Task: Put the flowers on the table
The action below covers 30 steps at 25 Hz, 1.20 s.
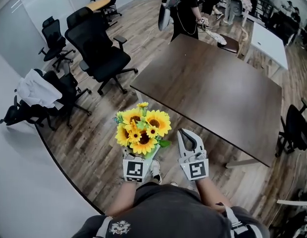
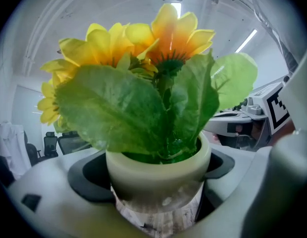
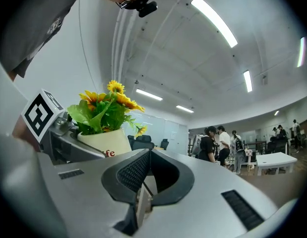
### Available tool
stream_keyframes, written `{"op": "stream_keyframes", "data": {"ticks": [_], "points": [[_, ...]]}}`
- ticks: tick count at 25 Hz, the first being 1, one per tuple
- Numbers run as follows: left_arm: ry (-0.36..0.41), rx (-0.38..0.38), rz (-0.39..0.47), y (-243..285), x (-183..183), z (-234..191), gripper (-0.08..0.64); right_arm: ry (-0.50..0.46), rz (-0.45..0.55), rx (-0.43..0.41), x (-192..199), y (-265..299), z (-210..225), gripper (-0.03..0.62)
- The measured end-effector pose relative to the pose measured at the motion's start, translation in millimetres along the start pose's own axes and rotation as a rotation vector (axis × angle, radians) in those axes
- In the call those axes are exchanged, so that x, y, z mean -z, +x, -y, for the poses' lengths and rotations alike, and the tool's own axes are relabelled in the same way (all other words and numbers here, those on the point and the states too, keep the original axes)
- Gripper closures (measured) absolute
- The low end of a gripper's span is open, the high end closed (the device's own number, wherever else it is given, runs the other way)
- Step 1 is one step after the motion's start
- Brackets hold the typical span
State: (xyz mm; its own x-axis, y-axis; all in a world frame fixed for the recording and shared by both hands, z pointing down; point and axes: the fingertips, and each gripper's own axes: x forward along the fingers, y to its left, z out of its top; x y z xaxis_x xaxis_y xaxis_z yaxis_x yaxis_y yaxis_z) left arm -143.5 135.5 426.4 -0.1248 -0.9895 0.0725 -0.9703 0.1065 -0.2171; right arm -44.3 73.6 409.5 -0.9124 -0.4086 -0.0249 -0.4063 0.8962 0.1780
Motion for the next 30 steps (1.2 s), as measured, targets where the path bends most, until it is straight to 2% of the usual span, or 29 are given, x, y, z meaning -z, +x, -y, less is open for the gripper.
{"op": "stream_keyframes", "data": {"ticks": [13,16,18,22,26,30], "points": [[0.043,0.189,0.033,105,11,-55,0.026,-0.029,-0.066,0.181,15,93,44,0.566],[0.015,0.235,0.048,117,12,-60,0.026,-0.022,-0.075,0.212,19,101,49,0.566],[0.009,0.264,0.064,126,9,-60,0.026,0.005,-0.073,0.248,20,102,58,0.566],[0.056,0.329,0.087,139,5,-51,0.026,0.003,-0.069,0.315,22,100,73,0.566],[0.031,0.378,0.096,156,0,-32,0.026,-0.016,-0.089,0.371,28,89,93,0.566],[0.040,0.415,0.100,178,-3,-21,0.026,-0.016,-0.104,0.425,31,82,114,0.566]]}}
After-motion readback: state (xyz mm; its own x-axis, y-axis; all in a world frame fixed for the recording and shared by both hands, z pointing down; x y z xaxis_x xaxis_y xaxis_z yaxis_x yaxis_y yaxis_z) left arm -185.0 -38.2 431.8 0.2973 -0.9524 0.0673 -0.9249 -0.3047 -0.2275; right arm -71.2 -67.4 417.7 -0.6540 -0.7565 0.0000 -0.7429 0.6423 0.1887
